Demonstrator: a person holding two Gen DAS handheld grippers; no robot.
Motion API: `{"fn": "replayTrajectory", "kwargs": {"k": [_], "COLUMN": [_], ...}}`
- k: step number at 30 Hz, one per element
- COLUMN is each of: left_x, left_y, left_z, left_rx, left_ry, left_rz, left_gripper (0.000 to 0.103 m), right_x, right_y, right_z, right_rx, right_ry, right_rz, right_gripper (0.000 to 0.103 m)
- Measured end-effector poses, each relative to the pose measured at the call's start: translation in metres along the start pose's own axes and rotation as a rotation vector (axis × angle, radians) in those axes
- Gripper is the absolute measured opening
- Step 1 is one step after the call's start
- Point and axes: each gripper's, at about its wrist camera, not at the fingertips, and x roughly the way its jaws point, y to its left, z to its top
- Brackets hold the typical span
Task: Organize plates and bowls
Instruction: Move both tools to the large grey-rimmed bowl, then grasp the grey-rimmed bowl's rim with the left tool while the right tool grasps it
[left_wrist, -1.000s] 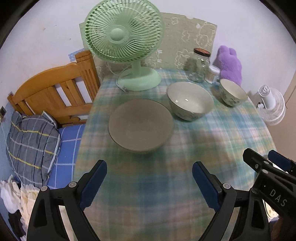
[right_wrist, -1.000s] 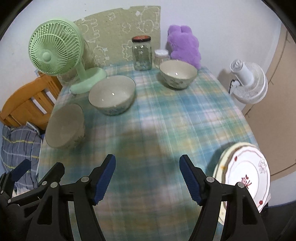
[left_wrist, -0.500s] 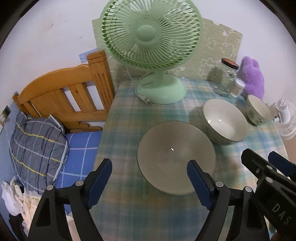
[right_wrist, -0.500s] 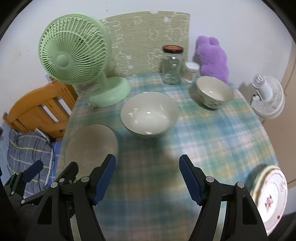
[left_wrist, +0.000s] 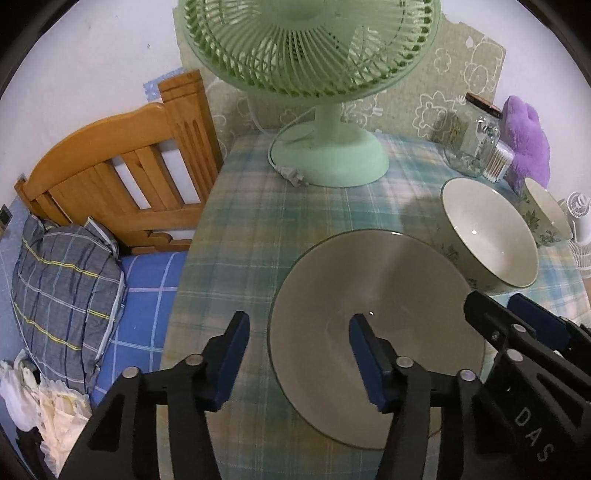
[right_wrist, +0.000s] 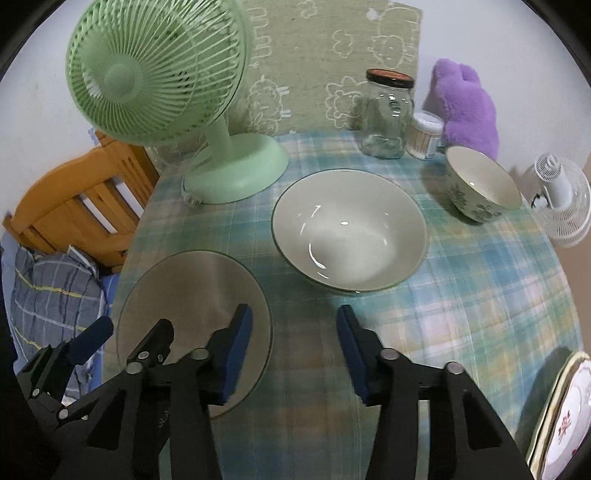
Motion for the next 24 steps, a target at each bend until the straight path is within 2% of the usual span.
{"fn": "replayTrajectory", "kwargs": {"k": [4, 9, 11, 24], "left_x": [0.009, 0.015, 0.016, 0.005], "left_y": [0.000, -0.001, 0.000, -0.003], "left_z": [0.000, -0.001, -0.001, -0.007], "left_rx": [0.000, 0.007, 0.004, 0.012], "left_ry": [0.019, 0.032, 0.033, 0.044], "left_rz": [0.018, 0.006, 0.026, 0.003], "left_gripper": [0.039, 0.029, 0.024, 0.023], "right_x": [0.014, 0.026, 0.029, 0.020], "right_y": [0.003, 0.008, 0.013, 0.009], "right_z": [0.000, -0.001, 0.000, -0.004], "right_rx": [0.012, 0.011, -0.006, 0.000], "right_ry": [0.026, 0.049, 0.054, 0.076], "right_rz": [0.022, 0.040, 0.050, 0.041], "right_gripper": [0.038, 0.020, 0.015, 0.015]}}
